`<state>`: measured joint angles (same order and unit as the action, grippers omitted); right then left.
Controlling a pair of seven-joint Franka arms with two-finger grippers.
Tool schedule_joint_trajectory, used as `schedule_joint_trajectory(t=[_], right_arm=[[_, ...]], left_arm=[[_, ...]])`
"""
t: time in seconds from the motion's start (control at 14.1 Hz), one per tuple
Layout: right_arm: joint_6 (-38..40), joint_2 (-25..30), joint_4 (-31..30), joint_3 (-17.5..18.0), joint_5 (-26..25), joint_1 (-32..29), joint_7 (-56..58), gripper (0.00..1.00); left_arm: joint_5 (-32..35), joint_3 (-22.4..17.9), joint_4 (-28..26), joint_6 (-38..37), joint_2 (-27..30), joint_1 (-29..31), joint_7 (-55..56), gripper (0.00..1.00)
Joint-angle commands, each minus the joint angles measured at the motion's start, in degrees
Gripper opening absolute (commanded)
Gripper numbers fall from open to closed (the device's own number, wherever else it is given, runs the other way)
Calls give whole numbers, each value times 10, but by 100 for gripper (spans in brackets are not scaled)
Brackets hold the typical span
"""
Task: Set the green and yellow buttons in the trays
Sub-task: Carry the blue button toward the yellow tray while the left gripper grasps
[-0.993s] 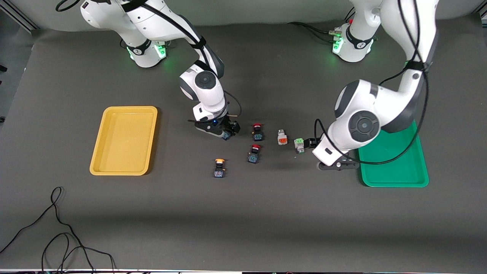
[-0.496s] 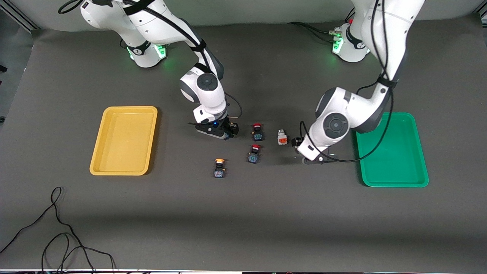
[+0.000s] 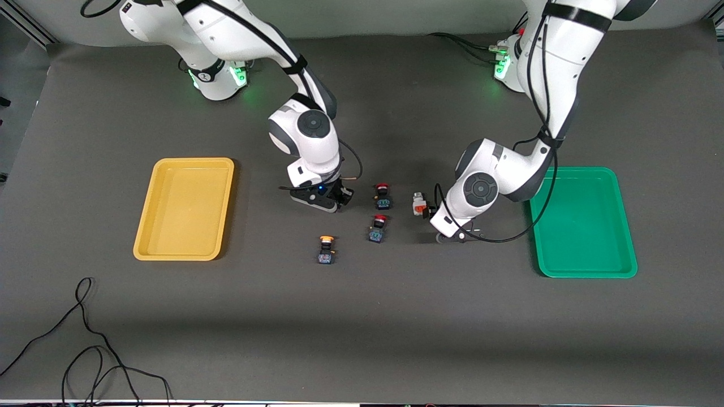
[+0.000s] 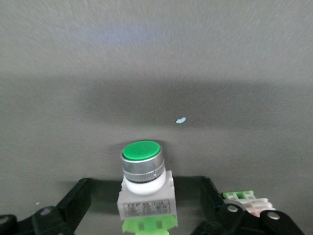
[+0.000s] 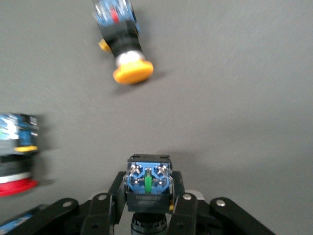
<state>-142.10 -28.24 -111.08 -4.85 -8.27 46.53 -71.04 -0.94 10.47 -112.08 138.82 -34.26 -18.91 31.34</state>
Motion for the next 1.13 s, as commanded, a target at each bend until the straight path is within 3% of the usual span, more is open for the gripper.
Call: schedule_joint_trajectory(t=[0.0,0.07,0.14,0.21,0.35,0.5,0.85,1.06], right_arm=[[137,51,63,0,-2,-7,42,26],[180,61,89,-1,20,-10,62,26],[224,71,114,-1,50,-17,85,26],[270,82,142,-2,75,-26,110,26],[358,100,187,-23,93,-40,177,26],[403,134,188,-67,109,-52,290,26],[438,185,144,-260,111,-53,640,26],[403,200,89,-348,111,-52,755,26]], left_arm=[[0,-6,-11,9,9,-14,10,84],[1,-6,-11,9,9,-13,9,61],[2,-6,-11,9,9,-13,9,22],[2,-6,-11,6,13,-13,9,0],[3,-7,-11,-5,22,-8,9,0],[3,-9,-8,-30,37,-4,3,0],[3,-12,5,-163,146,24,-3,0],[12,-13,47,-261,199,40,-8,0]])
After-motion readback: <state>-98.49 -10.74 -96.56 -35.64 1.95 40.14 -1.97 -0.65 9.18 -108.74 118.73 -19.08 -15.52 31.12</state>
